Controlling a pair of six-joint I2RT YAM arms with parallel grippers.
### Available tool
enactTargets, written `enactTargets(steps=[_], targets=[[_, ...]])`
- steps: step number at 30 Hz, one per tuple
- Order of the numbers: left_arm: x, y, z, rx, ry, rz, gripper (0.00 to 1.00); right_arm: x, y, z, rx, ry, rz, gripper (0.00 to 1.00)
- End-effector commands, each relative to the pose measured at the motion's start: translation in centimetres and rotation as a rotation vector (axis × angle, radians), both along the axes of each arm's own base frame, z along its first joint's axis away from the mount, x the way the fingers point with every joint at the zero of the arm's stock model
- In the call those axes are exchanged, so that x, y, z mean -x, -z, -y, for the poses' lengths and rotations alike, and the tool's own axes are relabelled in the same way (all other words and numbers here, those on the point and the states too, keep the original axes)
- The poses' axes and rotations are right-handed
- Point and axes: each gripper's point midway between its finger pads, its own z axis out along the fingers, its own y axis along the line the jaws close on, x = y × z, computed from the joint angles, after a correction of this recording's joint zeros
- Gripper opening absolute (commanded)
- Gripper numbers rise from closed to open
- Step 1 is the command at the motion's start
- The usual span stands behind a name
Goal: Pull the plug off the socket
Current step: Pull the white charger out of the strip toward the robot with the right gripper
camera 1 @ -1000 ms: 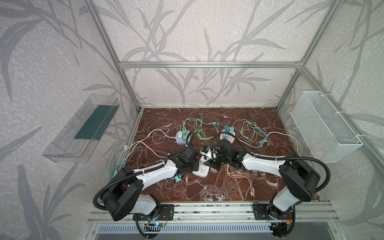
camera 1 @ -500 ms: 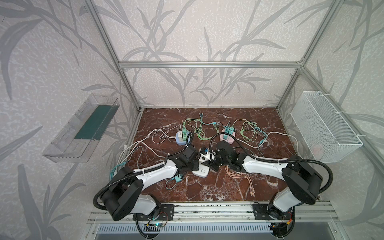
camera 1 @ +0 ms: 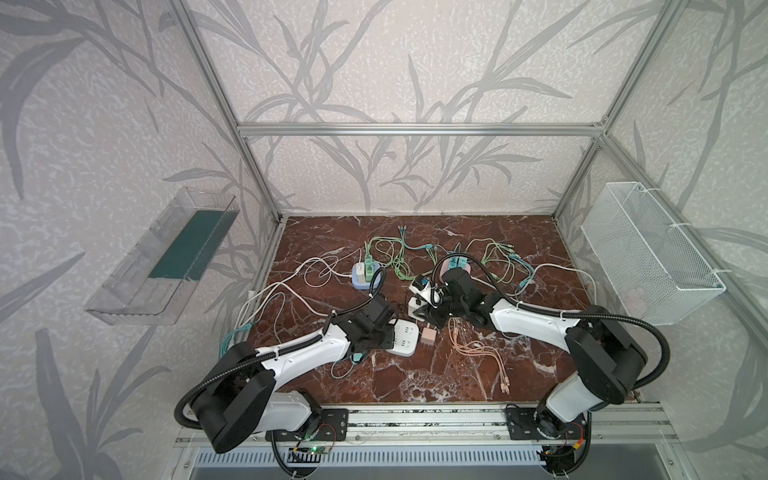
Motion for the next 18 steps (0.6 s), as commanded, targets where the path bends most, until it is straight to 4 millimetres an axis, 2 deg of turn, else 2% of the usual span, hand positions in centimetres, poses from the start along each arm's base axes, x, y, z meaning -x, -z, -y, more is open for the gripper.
enactTargets(steps=[1, 6, 7, 12, 18], targets=[[2.1, 1.4, -1.5, -0.061, 0.013, -0.073, 0.26, -0.8, -0.6, -0.6, -0.032, 0.028, -0.063, 0.1], [1.8, 0.6, -1.1, -0.038, 0.017, -0.055, 0.28, -1.3, -0.1, -0.7, -0.031, 0.041, -0.161, 0.11], [1.8, 0.5, -1.0, -0.036, 0.018, -0.052, 0.29, -1.3, 0.9, -0.7, -0.014, 0.045, -0.199, 0.11], [1.2, -0.9, -0.9, -0.026, 0.009, -0.02, 0.31, -1.9, 1.8, -0.5, -0.017, 0.082, -0.322, 0.12], [0.2, -3.3, -1.2, -0.029, -0.003, 0.059, 0.46, -2.1, 3.3, -0.1, -0.019, 0.134, -0.418, 0.12]])
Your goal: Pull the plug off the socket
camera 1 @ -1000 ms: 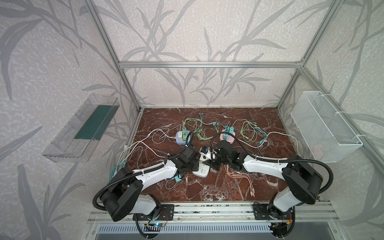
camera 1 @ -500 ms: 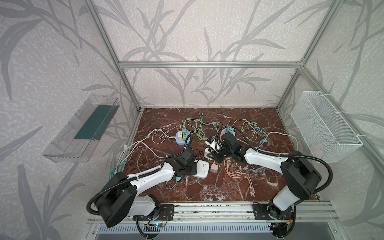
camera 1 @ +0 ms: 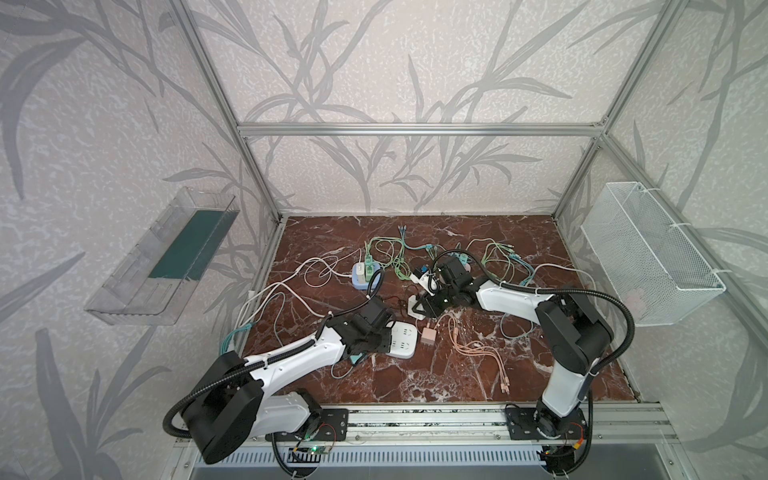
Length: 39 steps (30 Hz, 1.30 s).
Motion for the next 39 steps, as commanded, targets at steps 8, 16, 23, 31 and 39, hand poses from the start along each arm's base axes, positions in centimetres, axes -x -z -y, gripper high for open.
enactTargets(steps=[8, 16, 23, 31, 39], targets=[[-2.0, -5.2, -1.6, -0.018, -0.061, 0.17, 0.63, 0.3, -0.5, -0.4, -0.041, 0.042, -0.122, 0.14], [-2.8, -6.8, -2.9, -0.056, -0.111, 0.19, 0.67, 0.4, -0.6, -0.5, -0.026, 0.055, -0.172, 0.21], [-4.7, -9.1, -4.8, -0.059, -0.2, 0.247, 0.76, 0.1, 0.1, 0.6, 0.039, 0.106, -0.205, 0.37], [-7.1, -9.7, -6.8, -0.094, -0.262, 0.24, 0.77, 0.3, -0.3, 1.1, 0.053, 0.151, -0.228, 0.52], [-10.0, -10.0, -8.7, -0.103, -0.323, 0.232, 0.77, -0.5, -2.8, 2.5, 0.093, 0.21, -0.154, 0.61]])
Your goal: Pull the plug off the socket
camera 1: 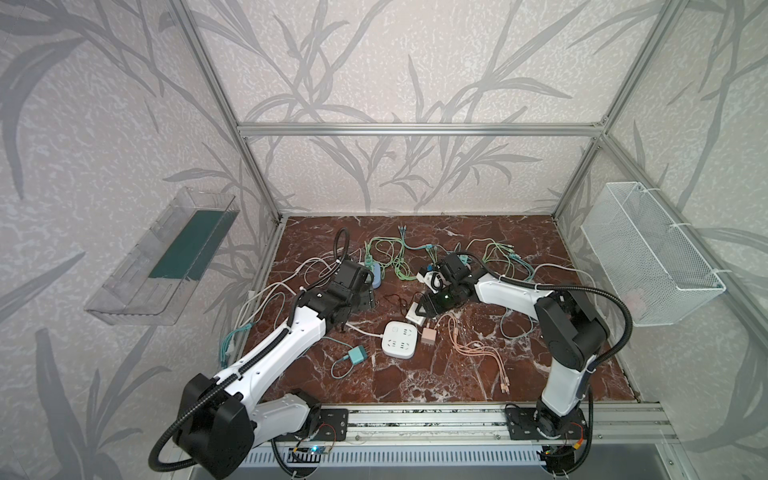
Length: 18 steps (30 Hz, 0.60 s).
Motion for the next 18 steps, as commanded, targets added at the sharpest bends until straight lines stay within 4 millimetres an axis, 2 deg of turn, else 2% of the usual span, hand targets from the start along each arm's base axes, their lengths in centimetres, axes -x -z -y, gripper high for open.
enactTargets(steps=[1, 6, 11, 18], targets=[[-1.2, -0.5, -0.6, -0.005, 0.003, -0.002, 0.76, -1.0, -3.5, 0.6, 0.008, 0.033, 0.074, 0.61], [-3.1, 0.4, -0.9, 0.0, 0.0, -0.036, 0.72, -2.3, -6.5, 0.5, -0.013, 0.06, 0.155, 0.66], [-4.9, 1.1, -2.0, 0.008, -0.05, -0.061, 0.68, -3.8, -8.6, -1.0, -0.098, 0.08, 0.206, 0.66], [-7.7, 1.6, -1.9, 0.022, -0.02, -0.076, 0.68, -7.1, -9.1, -3.9, -0.2, 0.117, 0.239, 0.61]])
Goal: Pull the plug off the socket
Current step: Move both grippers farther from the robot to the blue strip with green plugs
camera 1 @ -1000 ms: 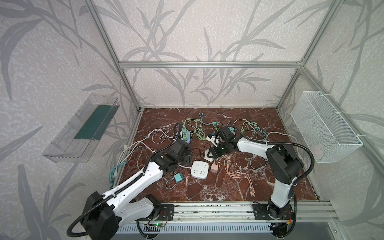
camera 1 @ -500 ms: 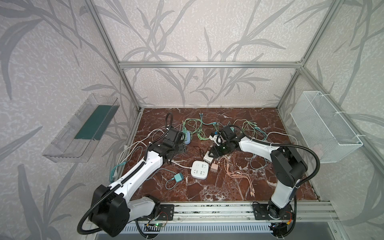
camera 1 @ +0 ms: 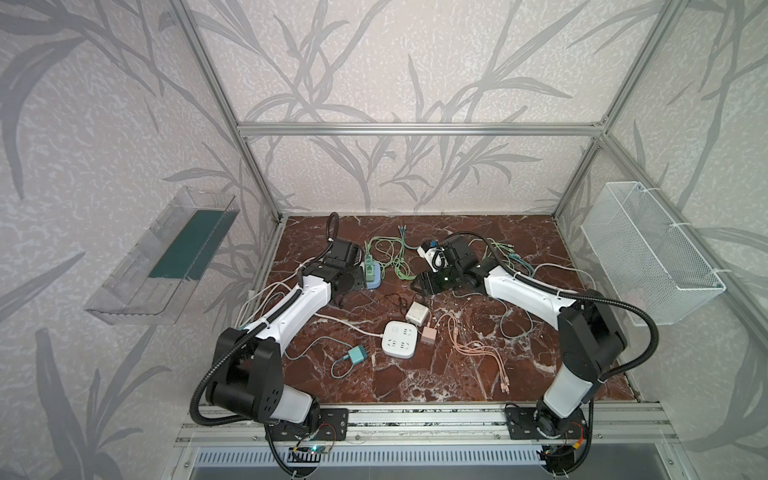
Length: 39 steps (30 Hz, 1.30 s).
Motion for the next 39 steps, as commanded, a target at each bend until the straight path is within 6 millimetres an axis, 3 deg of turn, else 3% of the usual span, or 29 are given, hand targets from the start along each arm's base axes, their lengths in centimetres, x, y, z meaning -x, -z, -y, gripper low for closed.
enactTargets(steps=[1, 9, 18, 29, 39], targets=[[-2.0, -0.8, 0.5, 0.011, 0.042, 0.021, 0.67, -2.6, -0.9, -2.0, -0.072, 0.021, 0.028, 0.6], [-4.8, -0.2, -0.4, 0.033, 0.016, 0.006, 0.6, -5.9, 0.1, -4.4, -0.098, 0.043, 0.011, 0.56], [-6.4, 0.8, 1.1, 0.063, 0.098, -0.074, 0.53, -8.2, 1.6, -6.3, -0.107, 0.047, -0.024, 0.56], [-6.0, -0.5, 2.3, 0.138, 0.138, 0.01, 0.53, -8.7, 2.3, -7.2, -0.112, 0.029, -0.047, 0.56], [-7.0, 1.0, 2.2, 0.124, 0.123, -0.015, 0.51, -8.9, 3.2, -7.5, -0.106, 0.023, -0.072, 0.55]])
